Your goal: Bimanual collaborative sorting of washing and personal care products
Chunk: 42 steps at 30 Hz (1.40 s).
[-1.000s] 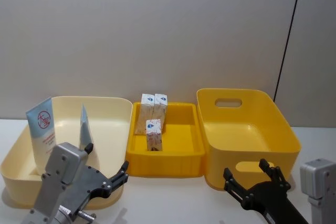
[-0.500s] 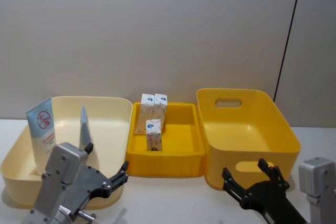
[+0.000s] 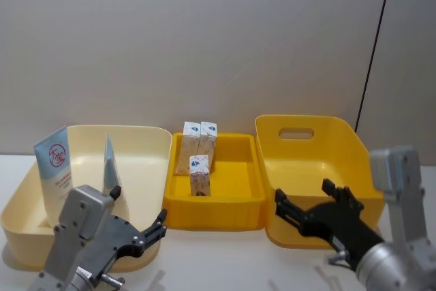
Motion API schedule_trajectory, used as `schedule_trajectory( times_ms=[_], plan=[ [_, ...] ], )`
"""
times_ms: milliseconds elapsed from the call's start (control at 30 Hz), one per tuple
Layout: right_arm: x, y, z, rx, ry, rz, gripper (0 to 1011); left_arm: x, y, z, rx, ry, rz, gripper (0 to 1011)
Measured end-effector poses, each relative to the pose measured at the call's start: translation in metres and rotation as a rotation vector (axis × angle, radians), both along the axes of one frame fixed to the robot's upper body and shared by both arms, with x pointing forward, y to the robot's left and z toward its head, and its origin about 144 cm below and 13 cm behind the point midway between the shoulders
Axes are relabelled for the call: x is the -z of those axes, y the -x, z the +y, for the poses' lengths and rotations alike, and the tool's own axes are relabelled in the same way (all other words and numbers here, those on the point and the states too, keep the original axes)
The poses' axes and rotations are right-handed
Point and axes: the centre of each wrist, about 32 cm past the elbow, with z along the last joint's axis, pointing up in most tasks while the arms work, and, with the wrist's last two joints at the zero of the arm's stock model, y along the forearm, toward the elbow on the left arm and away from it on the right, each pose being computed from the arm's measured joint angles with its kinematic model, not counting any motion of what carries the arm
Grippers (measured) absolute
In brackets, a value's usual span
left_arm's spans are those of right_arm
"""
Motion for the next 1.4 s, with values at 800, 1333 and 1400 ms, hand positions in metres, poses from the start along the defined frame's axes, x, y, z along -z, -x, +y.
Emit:
schedule_trajectory(
  times_ms=[800,1333,1400],
  plan=[
    [-0.101,-0.075,0.061,0.034,0.197,0.268,1001,0.000,0.000,0.000,0.000,0.000,0.000,1003],
    [-0.094,-0.117,0.112,0.031,0.279,0.346,1001,0.000,0.000,0.000,0.000,0.000,0.000,1003],
    [-0.092,-0.122,0.118,0.036,0.283,0.346,1001,0.000,0.000,0.000,0.000,0.000,0.000,1003]
  ],
)
